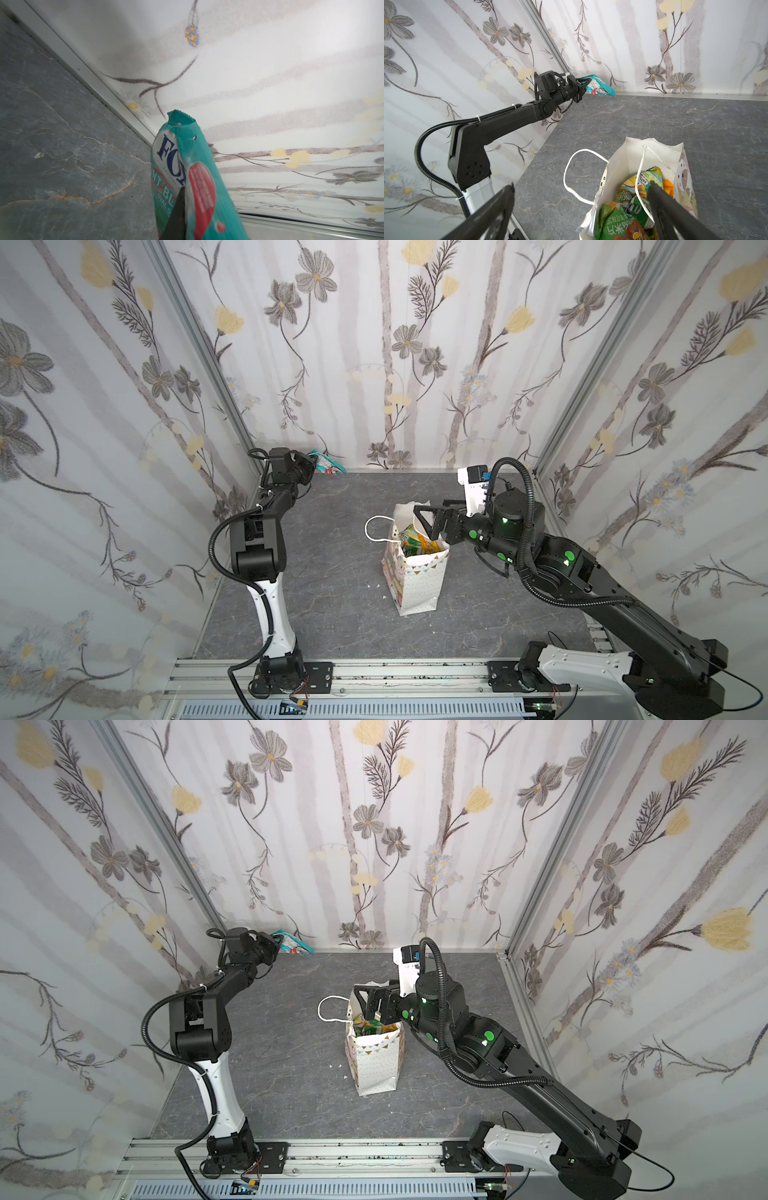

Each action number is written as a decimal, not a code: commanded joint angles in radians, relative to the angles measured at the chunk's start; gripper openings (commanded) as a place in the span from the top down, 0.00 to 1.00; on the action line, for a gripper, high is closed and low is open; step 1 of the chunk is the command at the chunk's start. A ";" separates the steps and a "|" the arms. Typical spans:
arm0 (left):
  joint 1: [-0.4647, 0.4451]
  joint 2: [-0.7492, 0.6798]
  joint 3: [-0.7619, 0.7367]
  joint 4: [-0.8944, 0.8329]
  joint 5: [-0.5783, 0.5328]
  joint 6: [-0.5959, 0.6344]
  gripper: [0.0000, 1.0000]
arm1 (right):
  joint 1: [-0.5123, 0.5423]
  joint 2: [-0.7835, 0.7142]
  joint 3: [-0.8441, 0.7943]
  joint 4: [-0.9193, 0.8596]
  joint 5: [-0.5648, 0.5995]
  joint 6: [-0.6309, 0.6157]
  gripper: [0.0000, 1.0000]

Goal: Take the snacks out of the paper bag
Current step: 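Carry the pack away with the left gripper while the right returns above the bag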

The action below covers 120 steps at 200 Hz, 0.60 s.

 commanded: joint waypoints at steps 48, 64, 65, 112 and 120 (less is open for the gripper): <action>0.008 0.243 0.173 0.030 0.033 -0.094 1.00 | 0.000 -0.069 -0.038 -0.046 0.051 0.058 0.00; 0.007 0.268 0.186 -0.004 0.028 -0.082 1.00 | 0.001 -0.077 -0.038 -0.052 0.051 0.069 0.00; 0.008 0.268 0.186 -0.006 0.027 -0.082 1.00 | 0.001 -0.077 -0.039 -0.053 0.051 0.070 0.00; 0.011 0.272 0.133 -0.023 0.007 -0.075 0.63 | 0.001 -0.087 -0.042 -0.060 0.044 0.094 0.00; 0.011 0.266 0.119 -0.021 0.005 -0.075 0.58 | 0.002 -0.089 -0.043 -0.060 0.042 0.096 0.00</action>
